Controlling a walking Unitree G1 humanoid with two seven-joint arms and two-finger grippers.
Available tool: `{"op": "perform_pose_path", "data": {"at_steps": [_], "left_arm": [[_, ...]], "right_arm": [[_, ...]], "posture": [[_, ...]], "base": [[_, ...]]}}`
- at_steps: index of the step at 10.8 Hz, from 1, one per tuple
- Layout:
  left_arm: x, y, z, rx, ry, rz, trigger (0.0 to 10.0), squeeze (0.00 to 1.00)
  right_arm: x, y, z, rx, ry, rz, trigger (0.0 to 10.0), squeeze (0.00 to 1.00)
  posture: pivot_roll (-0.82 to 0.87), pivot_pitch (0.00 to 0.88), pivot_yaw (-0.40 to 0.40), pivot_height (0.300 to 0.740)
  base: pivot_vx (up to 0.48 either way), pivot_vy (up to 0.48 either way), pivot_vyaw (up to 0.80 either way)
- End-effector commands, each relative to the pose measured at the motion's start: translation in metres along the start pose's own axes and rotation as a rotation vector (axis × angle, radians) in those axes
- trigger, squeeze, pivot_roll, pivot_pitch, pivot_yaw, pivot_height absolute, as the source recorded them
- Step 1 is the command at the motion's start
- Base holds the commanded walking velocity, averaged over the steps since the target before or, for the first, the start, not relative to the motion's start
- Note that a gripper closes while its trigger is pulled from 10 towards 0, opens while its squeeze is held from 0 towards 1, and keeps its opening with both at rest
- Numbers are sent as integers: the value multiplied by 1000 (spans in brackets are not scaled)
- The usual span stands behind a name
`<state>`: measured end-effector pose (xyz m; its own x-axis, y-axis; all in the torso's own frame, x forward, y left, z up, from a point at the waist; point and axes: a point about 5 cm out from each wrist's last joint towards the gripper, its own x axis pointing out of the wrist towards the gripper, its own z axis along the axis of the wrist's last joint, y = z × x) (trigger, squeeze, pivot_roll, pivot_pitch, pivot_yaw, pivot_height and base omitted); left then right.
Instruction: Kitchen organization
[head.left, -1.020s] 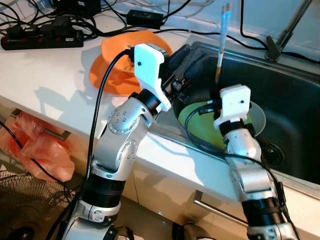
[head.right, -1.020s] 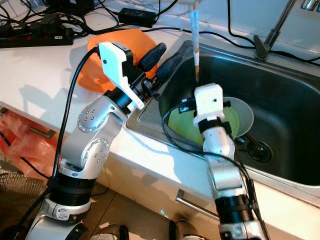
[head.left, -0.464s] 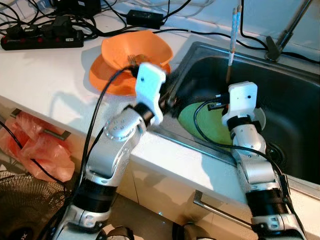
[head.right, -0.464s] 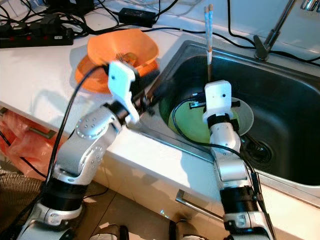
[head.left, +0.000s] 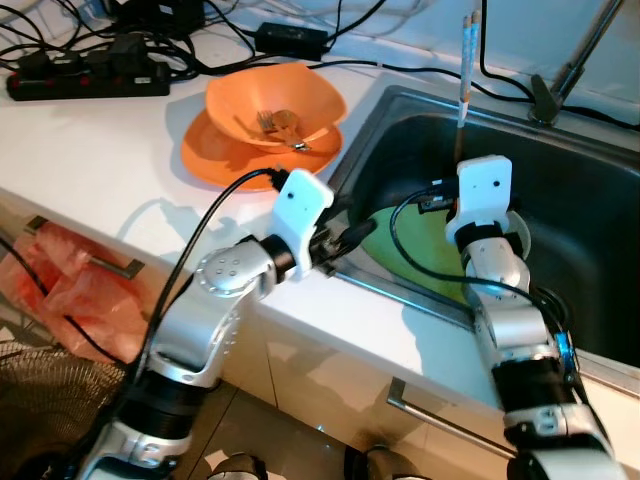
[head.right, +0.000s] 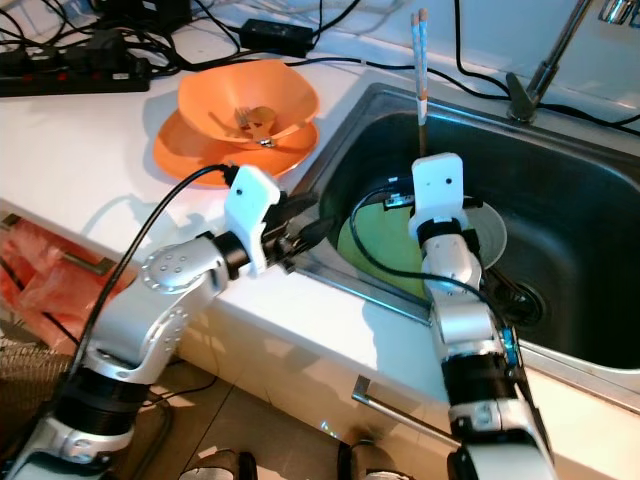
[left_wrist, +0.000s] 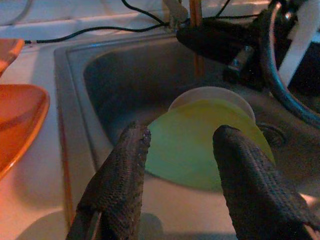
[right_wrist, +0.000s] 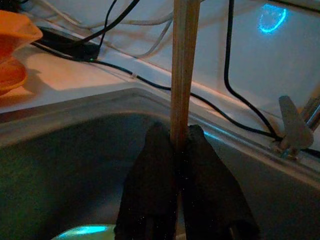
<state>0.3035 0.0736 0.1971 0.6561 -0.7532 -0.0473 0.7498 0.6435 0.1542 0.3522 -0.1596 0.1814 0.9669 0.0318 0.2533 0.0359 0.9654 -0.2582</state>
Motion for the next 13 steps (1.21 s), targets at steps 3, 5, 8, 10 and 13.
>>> {"op": "perform_pose_path", "data": {"at_steps": [3,5,8,10,13], "left_arm": [[-7,-1,1,16,13,-35,10000,0],[-14,7,3,42,30,-49,10000,0],[-16,11,3,51,33,-49,10000,0],[-16,9,3,47,32,-57,10000,0],[-16,7,3,41,27,-61,10000,0]], "right_arm": [[0,-9,-13,-7,51,-31,10000,0],[2,-10,-18,-11,73,-33,10000,0],[2,-8,-21,-1,88,-32,10000,612],[2,-7,-22,-1,97,-27,10000,788],[1,-7,-22,8,98,-31,10000,780]], "posture": [[63,116,-28,740],[64,105,-27,740],[63,107,-28,740],[65,115,-30,740],[65,131,-33,740]], "base": [[0,0,0],[0,0,0],[0,0,0],[0,0,0],[0,0,0]]}}
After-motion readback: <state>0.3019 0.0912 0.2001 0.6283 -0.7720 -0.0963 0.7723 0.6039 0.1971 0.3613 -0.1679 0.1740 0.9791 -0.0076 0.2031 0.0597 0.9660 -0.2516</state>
